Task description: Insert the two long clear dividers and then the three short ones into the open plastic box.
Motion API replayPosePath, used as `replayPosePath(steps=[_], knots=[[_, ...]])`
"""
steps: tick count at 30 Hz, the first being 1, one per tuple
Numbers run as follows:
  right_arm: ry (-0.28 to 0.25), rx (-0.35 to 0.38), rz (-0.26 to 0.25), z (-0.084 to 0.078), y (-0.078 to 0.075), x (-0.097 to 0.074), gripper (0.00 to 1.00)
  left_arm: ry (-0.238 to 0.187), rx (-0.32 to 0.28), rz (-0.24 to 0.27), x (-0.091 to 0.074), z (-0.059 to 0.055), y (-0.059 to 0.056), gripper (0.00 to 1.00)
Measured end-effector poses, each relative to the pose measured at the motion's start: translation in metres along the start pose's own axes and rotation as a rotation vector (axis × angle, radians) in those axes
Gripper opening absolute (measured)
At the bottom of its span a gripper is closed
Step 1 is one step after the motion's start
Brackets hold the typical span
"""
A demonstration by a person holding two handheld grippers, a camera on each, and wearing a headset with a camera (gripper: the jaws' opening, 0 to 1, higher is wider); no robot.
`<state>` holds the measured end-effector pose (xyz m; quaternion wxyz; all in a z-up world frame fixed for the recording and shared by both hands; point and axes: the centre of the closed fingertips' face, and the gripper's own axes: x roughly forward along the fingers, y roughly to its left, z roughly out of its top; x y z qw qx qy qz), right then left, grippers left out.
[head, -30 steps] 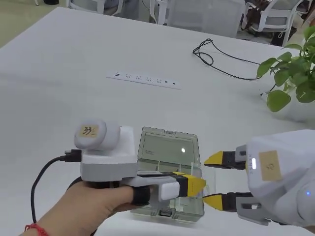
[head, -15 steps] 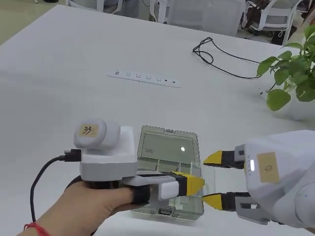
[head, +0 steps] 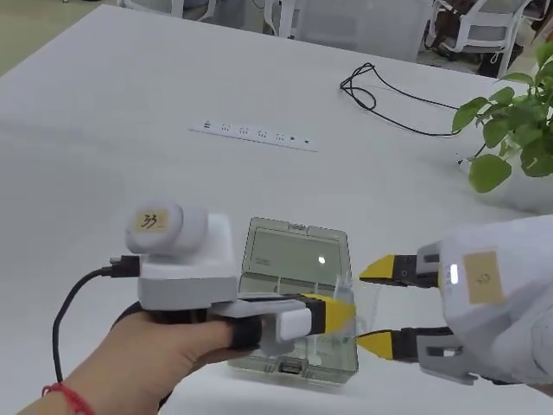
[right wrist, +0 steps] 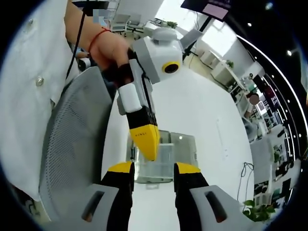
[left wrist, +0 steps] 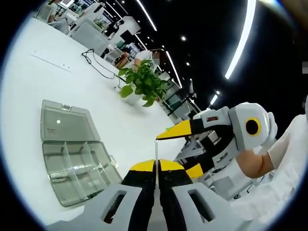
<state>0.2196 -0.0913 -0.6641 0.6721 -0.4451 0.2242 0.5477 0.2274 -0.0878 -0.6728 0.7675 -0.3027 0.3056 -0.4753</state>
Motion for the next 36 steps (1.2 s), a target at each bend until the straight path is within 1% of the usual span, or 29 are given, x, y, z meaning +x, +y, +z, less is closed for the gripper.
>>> replayPosePath(steps=[2, 4, 6, 8, 9, 10, 11, 12, 13, 15, 16, 17, 18, 19, 20, 21, 22, 23, 24, 27, 30, 36], knots=[[-0.024, 0.033, 0.014, 0.001, -0.002, -0.004, 0.34, 0.007, 0.025, -0.001, -0.001, -0.001, 0.0, 0.0], [-0.059, 0.079, 0.037, 0.002, -0.005, -0.01, 0.34, 0.038, 0.092, -0.008, -0.002, -0.005, -0.002, 0.0], [-0.096, 0.117, 0.081, 0.003, -0.006, -0.016, 0.34, 0.061, 0.144, -0.026, -0.002, -0.009, -0.007, 0.0], [-0.136, 0.163, 0.139, 0.006, -0.005, -0.022, 0.33, 0.083, 0.193, -0.053, -0.002, -0.012, -0.014, 0.0], [-0.152, 0.173, 0.164, 0.008, -0.005, -0.024, 0.33, 0.088, 0.212, -0.061, -0.002, -0.012, -0.016, 0.0], [-0.174, 0.189, 0.196, 0.01, -0.005, -0.028, 0.32, 0.099, 0.244, -0.076, -0.003, -0.014, -0.019, 0.0], [-0.182, 0.199, 0.216, 0.01, -0.005, -0.03, 0.31, 0.109, 0.265, -0.089, -0.003, -0.015, -0.022, 0.0], [-0.191, 0.205, 0.236, 0.012, -0.005, -0.033, 0.29, 0.118, 0.303, -0.102, -0.003, -0.016, -0.025, 0.0], [-0.197, 0.21, 0.254, 0.012, -0.005, -0.035, 0.28, 0.126, 0.329, -0.11, -0.004, -0.017, -0.027, 0.0], [-0.209, 0.225, 0.294, 0.014, -0.006, -0.038, 0.26, 0.134, 0.38, -0.143, -0.004, -0.017, -0.035, 0.0], [-0.214, 0.236, 0.322, 0.016, -0.004, -0.039, 0.25, 0.124, 0.407, -0.161, -0.004, -0.016, -0.038, 0.0], [-0.215, 0.241, 0.349, 0.017, -0.002, -0.04, 0.24, 0.128, 0.43, -0.182, -0.005, -0.017, -0.043, 0.0], [-0.222, 0.248, 0.389, 0.016, -0.001, -0.04, 0.22, 0.129, 0.447, -0.198, -0.006, -0.017, -0.046, 0.0], [-0.228, 0.257, 0.419, 0.018, 0.003, -0.041, 0.21, 0.13, 0.463, -0.211, -0.008, -0.017, -0.05, 0.0], [-0.23, 0.271, 0.46, 0.02, 0.008, -0.042, 0.19, 0.128, 0.472, -0.214, -0.008, -0.017, -0.05, 0.0], [-0.234, 0.281, 0.482, 0.02, 0.009, -0.043, 0.19, 0.119, 0.509, -0.23, -0.009, -0.015, -0.053, 0.0], [-0.238, 0.29, 0.502, 0.019, 0.01, -0.044, 0.18, 0.116, 0.531, -0.238, -0.01, -0.015, -0.055, 0.0], [-0.243, 0.297, 0.524, 0.022, 0.011, -0.045, 0.17, 0.117, 0.542, -0.241, -0.012, -0.016, -0.057, 0.0], [-0.248, 0.292, 0.529, 0.023, 0.011, -0.045, 0.17, 0.119, 0.546, -0.244, -0.013, -0.016, -0.058, 0.0], [-0.252, 0.297, 0.563, 0.029, 0.015, -0.046, 0.15, 0.12, 0.591, -0.256, -0.015, -0.016, -0.062, 0.0], [-0.249, 0.29, 0.592, 0.032, 0.022, -0.046, 0.12, 0.115, 0.594, -0.26, -0.016, -0.014, -0.063, 0.0], [-0.247, 0.274, 0.609, 0.033, 0.027, -0.045, 0.07, 0.1, 0.605, -0.263, -0.016, -0.014, -0.065, 0.0]])
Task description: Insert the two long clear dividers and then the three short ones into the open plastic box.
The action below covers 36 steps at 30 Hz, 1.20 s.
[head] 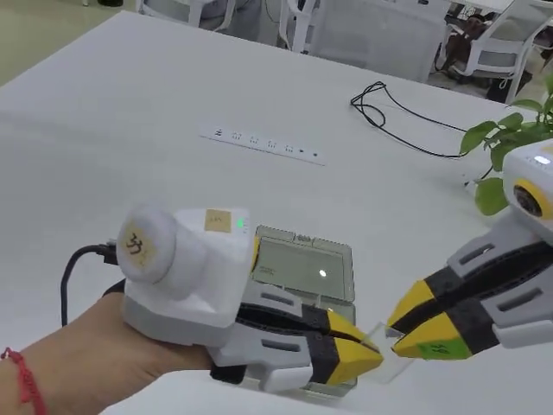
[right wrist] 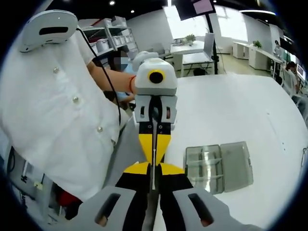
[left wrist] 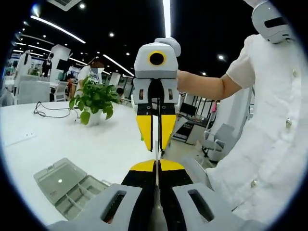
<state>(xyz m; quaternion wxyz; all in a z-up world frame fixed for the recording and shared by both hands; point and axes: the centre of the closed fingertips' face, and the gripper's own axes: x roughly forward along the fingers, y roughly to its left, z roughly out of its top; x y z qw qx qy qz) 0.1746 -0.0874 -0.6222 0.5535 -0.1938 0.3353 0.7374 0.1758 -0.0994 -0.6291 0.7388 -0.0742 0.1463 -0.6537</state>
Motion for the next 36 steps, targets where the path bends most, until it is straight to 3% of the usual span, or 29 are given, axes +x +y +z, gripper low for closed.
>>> replayPosePath(steps=[4, 36], knots=[[-0.003, -0.003, 0.008, -0.0012, 0.0022, 0.0015, 0.03, -0.002, -0.003, -0.004, 0.0, -0.0003, -0.0009, 0.0], [-0.001, -0.007, 0.011, -0.0021, 0.0051, 0.0084, 0.03, 0.003, 0.035, 0.005, -0.0026, -0.0058, -0.0012, 0.03]])
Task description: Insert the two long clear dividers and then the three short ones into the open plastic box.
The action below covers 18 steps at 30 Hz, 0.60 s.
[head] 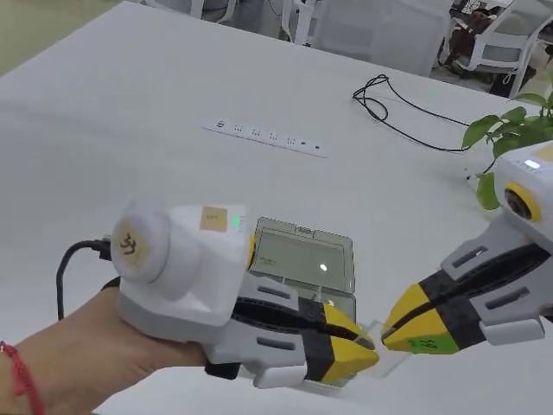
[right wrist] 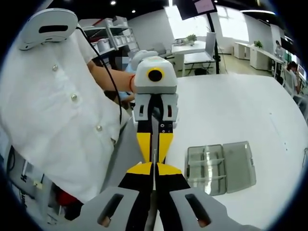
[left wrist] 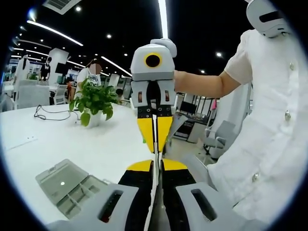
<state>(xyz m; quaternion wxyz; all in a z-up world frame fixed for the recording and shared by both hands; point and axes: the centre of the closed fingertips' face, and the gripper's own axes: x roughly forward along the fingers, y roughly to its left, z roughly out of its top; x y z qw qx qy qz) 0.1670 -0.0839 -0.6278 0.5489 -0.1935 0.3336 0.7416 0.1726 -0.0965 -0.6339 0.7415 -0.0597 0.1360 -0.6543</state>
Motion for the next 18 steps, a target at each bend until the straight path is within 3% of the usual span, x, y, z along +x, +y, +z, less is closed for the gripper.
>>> replayPosePath(steps=[9, 18], knots=[[0.0, -0.005, -0.019, 0.001, -0.004, -0.005, 0.03, 0.007, -0.017, 0.041, -0.008, -0.005, 0.007, 0.13], [0.007, -0.007, -0.063, 0.0, -0.021, -0.013, 0.03, 0.007, -0.031, 0.102, -0.023, -0.011, 0.017, 0.24]])
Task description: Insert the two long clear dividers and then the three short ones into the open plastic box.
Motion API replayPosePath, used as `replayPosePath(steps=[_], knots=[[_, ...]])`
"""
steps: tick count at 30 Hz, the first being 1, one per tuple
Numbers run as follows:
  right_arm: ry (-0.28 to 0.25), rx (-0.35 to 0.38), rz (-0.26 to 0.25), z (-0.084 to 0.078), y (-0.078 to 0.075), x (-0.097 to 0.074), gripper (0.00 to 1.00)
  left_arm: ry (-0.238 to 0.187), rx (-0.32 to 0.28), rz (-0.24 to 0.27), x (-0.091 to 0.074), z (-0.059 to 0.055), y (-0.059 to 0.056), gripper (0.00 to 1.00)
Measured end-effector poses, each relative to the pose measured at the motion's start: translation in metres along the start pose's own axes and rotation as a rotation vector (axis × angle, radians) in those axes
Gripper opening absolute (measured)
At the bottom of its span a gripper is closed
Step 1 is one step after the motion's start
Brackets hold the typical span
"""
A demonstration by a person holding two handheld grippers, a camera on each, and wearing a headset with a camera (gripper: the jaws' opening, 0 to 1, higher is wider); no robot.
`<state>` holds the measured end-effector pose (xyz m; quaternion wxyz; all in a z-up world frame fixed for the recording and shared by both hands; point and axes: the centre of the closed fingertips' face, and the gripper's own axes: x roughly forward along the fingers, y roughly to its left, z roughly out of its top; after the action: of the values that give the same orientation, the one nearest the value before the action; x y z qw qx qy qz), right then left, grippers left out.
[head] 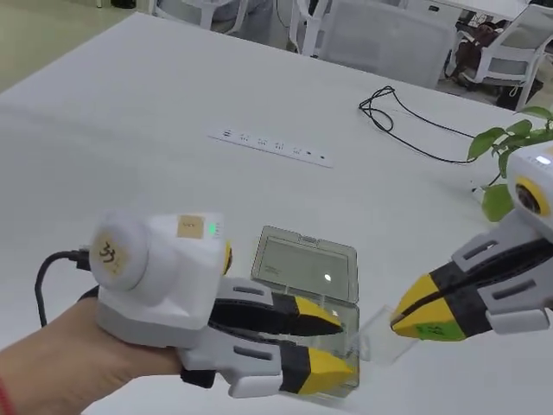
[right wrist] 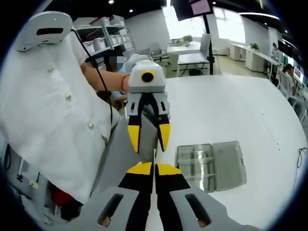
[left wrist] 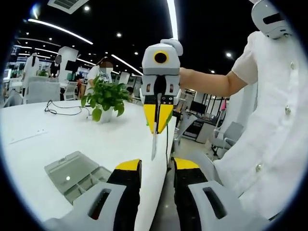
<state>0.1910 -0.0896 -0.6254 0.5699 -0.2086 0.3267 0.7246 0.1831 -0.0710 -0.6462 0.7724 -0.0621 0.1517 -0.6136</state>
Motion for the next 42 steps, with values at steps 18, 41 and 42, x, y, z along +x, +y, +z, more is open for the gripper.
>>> replayPosePath(steps=[18, 41, 42], knots=[[0.16, -0.015, -0.131, -0.046, -0.059, 0.019, 0.03, 0.026, -0.062, 0.133, -0.032, -0.027, 0.036, 0.52], [0.272, -0.014, -0.185, -0.094, -0.106, 0.061, 0.03, 0.097, -0.092, 0.223, -0.038, -0.07, 0.064, 0.95], [0.277, -0.015, -0.186, -0.096, -0.107, 0.062, 0.03, 0.098, -0.091, 0.224, -0.038, -0.07, 0.065, 0.95]])
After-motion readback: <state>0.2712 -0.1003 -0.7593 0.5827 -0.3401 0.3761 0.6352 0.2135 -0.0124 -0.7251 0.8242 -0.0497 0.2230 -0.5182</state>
